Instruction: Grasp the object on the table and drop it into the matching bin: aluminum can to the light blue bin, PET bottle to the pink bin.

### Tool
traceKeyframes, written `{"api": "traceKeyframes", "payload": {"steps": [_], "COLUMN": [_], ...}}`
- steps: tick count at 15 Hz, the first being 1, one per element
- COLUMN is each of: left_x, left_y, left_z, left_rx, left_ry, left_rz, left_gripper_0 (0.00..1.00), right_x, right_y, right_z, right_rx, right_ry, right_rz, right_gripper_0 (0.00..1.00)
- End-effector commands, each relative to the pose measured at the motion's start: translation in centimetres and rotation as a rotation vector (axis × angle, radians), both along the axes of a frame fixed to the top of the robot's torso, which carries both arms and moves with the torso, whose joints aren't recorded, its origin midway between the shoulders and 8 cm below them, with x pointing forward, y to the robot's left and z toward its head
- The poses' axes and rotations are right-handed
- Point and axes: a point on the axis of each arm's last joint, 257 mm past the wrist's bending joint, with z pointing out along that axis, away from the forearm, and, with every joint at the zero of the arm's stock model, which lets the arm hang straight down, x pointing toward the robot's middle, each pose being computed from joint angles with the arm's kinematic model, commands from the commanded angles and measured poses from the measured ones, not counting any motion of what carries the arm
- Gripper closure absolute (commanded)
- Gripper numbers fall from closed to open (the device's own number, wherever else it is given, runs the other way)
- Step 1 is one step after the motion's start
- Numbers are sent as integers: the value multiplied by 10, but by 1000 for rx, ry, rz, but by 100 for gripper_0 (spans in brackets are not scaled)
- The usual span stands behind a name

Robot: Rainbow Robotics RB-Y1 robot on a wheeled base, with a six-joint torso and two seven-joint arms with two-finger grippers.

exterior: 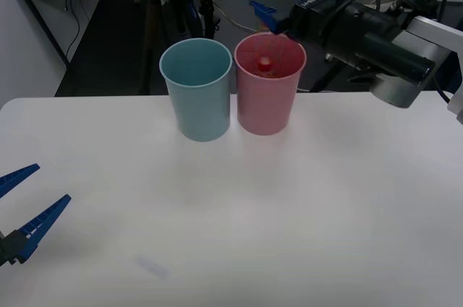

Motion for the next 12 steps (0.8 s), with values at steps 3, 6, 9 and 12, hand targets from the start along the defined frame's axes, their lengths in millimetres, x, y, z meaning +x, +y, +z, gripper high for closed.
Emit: {"api": "traceKeyframes", "payload": {"steps": [3, 6, 9, 12], "left_x": [0, 0, 0, 0], "left_y": [0, 0, 0, 0], "left_z": [0, 0, 0, 0], "left_rx": [0, 0, 0, 0], "left_ry": [0, 0, 0, 0], "left_rz": [0, 0, 0, 0], "left_gripper_0": [0, 0, 0, 0], "right_x": [-1, -4, -18, -43], "right_y": [1, 4, -5, -25], "right_z": [1, 2, 1, 1], "right_rx": [-2, 0, 9, 7], "right_ry": [-4, -9, 0, -10], "right_rz": [3, 18, 28, 25], "right_gripper_0": [0, 0, 0, 0]}}
